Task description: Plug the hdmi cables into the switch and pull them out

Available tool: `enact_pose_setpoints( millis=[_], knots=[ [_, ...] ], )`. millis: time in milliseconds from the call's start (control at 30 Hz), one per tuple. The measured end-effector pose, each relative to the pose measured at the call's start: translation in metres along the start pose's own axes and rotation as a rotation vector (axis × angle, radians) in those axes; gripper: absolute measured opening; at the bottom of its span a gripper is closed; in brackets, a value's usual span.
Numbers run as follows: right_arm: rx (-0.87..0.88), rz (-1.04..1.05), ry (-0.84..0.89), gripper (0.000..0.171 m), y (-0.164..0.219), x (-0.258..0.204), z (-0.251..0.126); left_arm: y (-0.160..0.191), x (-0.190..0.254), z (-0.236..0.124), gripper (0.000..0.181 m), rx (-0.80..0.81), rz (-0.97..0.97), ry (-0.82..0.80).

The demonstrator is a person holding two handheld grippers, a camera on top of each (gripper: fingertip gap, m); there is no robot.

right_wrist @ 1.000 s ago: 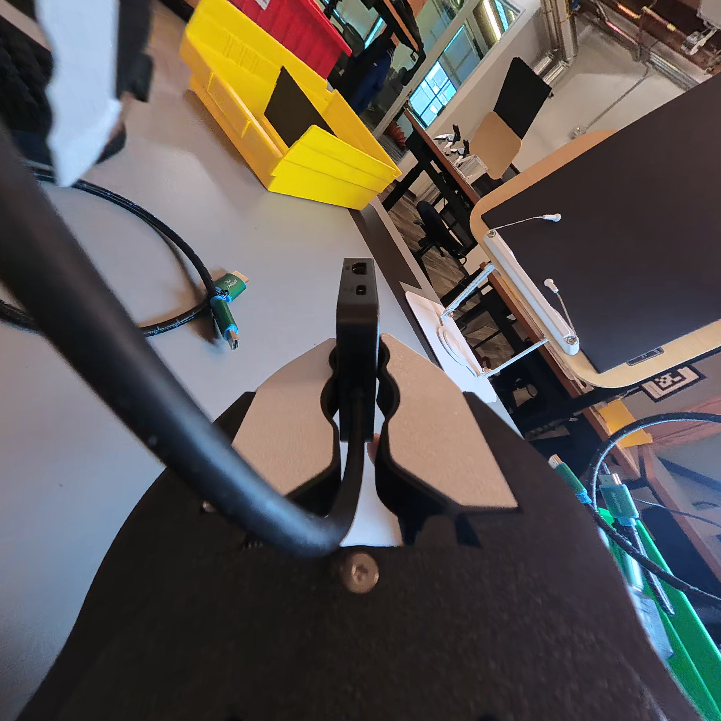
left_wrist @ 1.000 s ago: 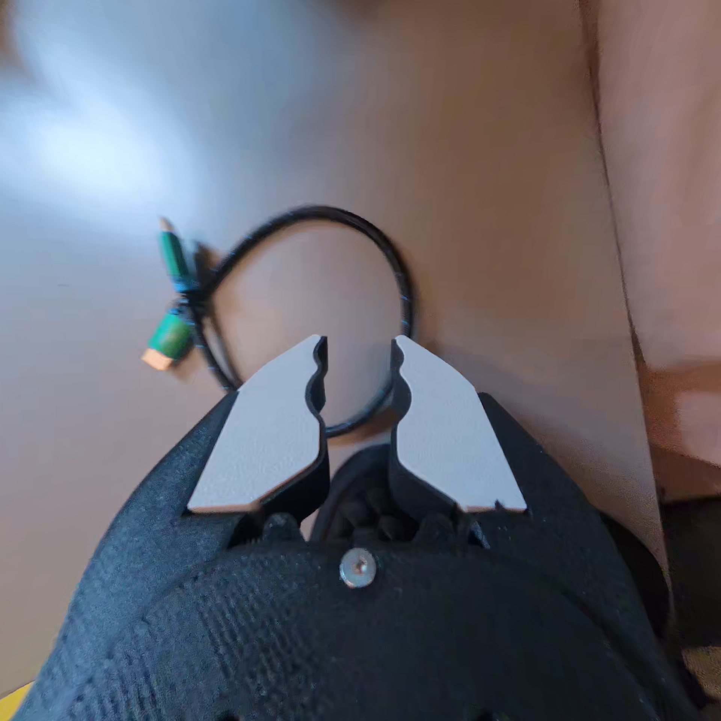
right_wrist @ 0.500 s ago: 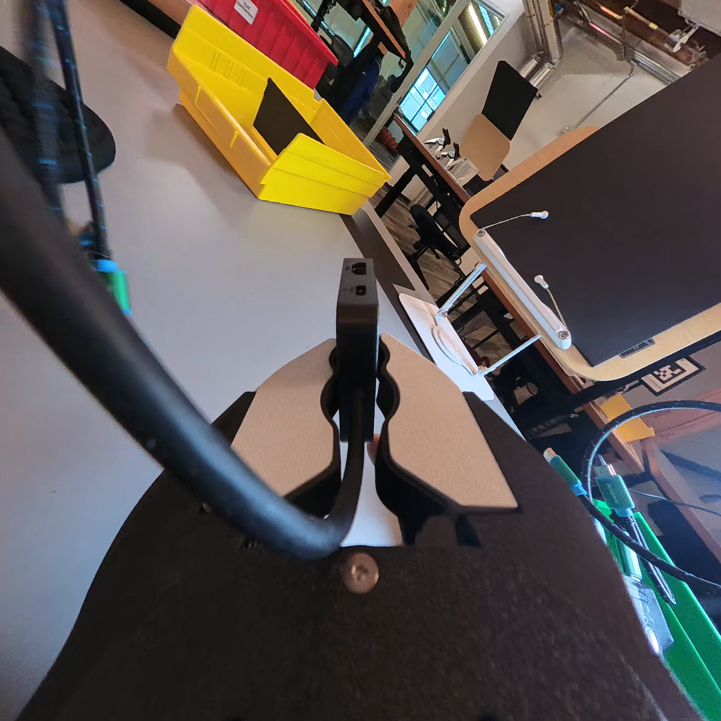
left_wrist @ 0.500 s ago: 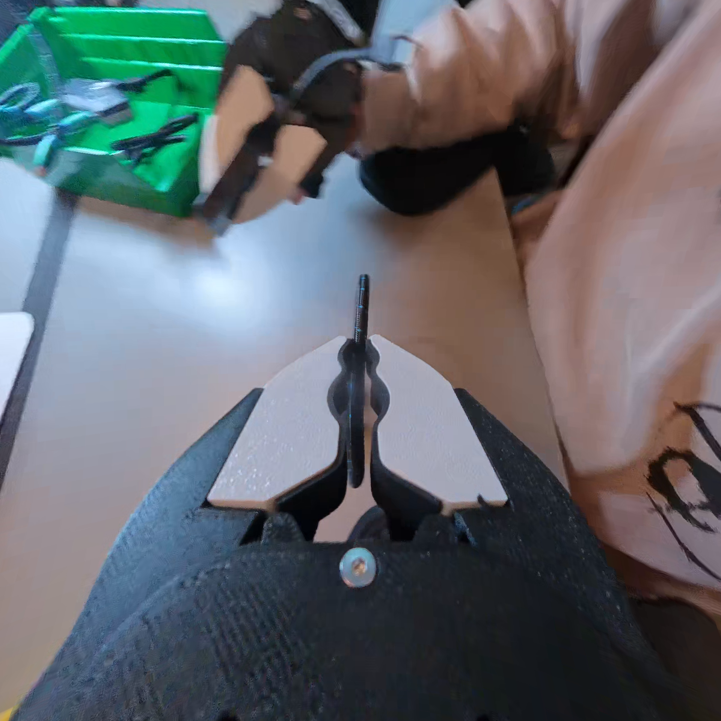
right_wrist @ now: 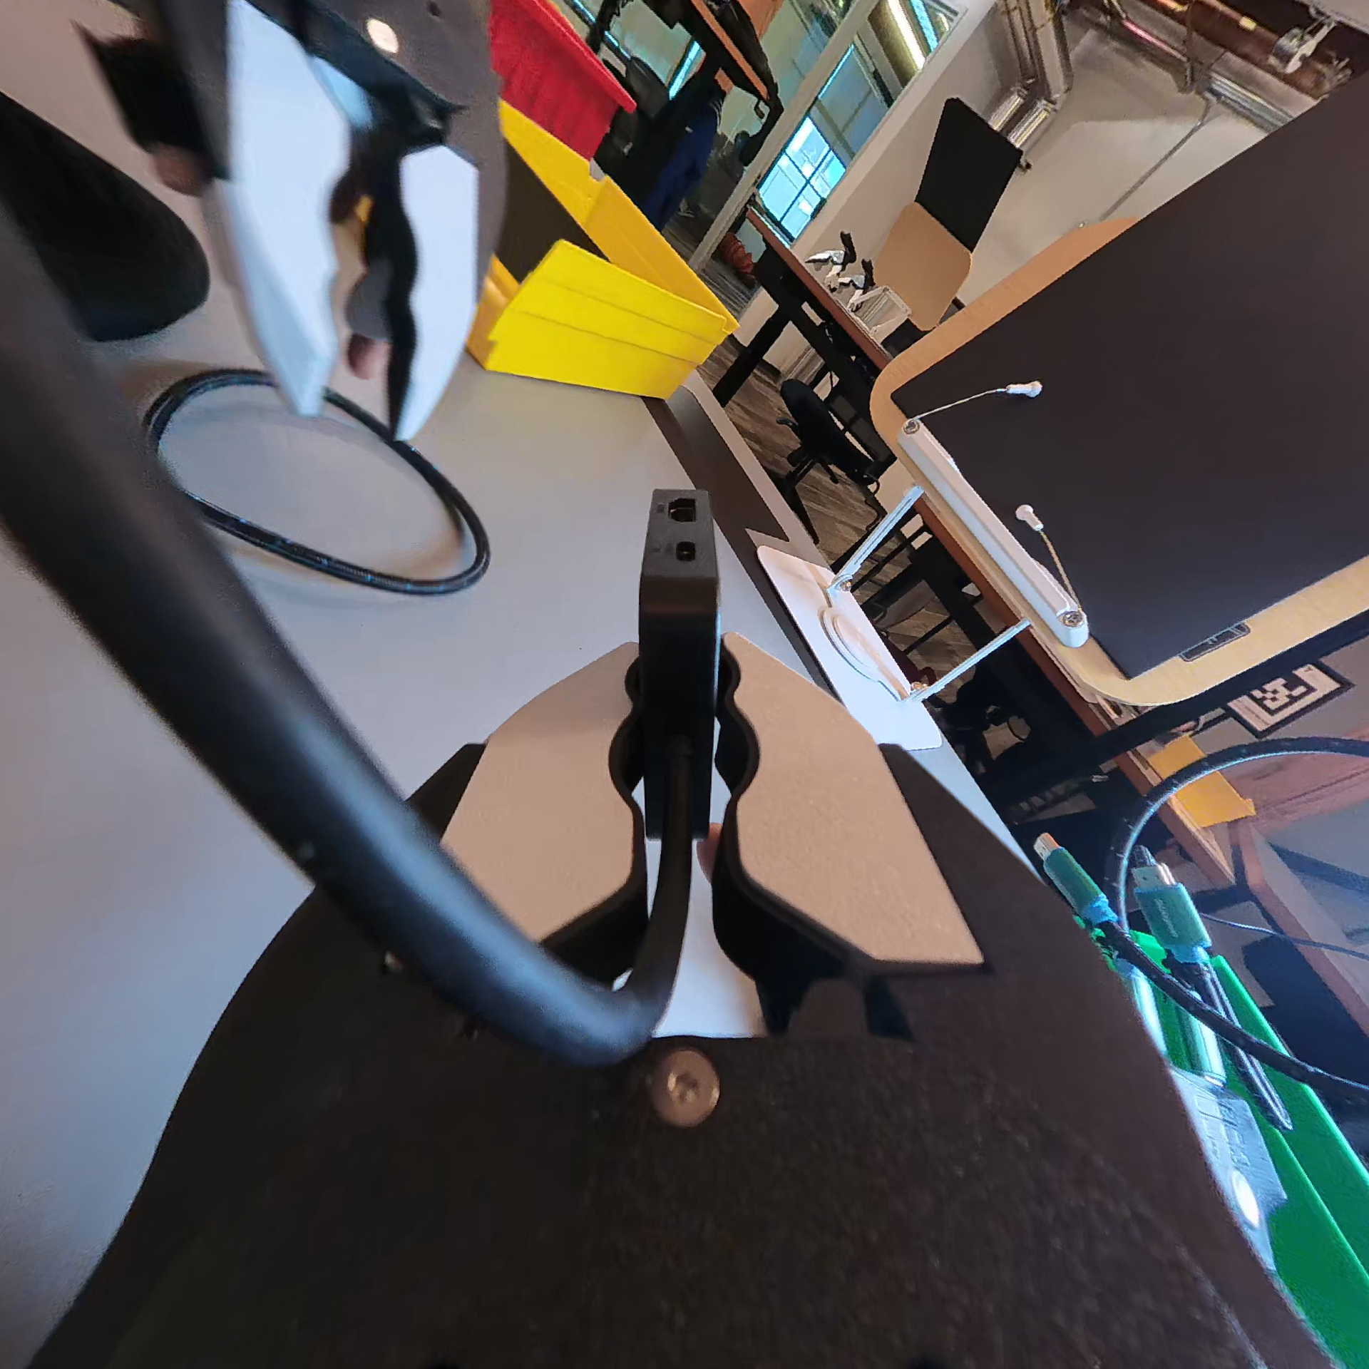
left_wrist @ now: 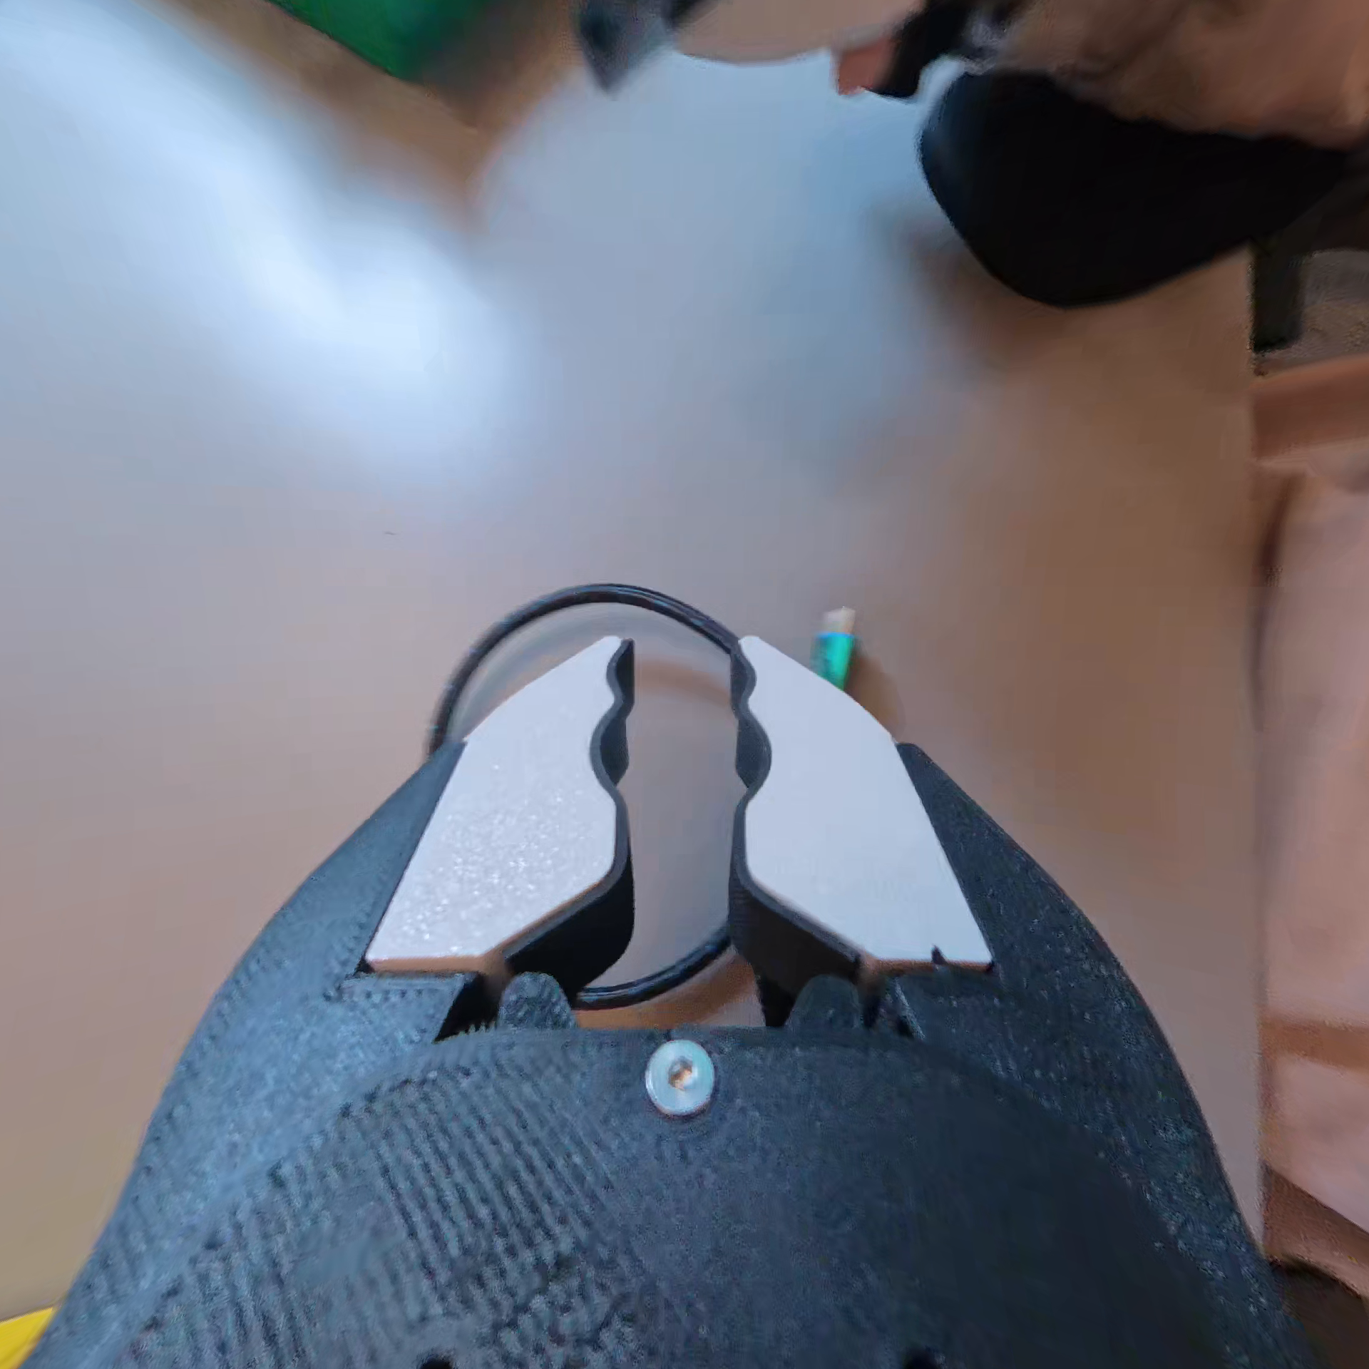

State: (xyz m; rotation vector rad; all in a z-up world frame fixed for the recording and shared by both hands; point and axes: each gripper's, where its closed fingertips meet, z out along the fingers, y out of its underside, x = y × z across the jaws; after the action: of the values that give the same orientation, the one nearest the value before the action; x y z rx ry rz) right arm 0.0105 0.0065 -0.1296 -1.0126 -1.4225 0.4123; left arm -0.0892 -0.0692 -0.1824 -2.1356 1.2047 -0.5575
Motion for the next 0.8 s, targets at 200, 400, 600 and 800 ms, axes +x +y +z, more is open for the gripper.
enact_pose_setpoints(
  millis=[200,400,600,800],
  knots=[
    [0.006,-0.011,-0.002,0.014,-0.003,-0.003,0.0,0.038,0.05,0.032,0.043,-0.163,0.066,0.008],
    [0.017,-0.032,-0.018,0.014,-0.003,-0.007,0.0,0.043,0.043,0.048,0.023,-0.182,0.127,-0.068],
    [-0.014,-0.106,-0.017,0.014,0.002,-0.01,0.002,0.027,0.003,0.032,0.016,-0.131,0.215,-0.314],
    [-0.252,-0.308,0.1,0.014,0.028,-0.002,0.015,-0.005,-0.037,0.002,0.015,-0.072,0.212,-0.545]
  ],
)
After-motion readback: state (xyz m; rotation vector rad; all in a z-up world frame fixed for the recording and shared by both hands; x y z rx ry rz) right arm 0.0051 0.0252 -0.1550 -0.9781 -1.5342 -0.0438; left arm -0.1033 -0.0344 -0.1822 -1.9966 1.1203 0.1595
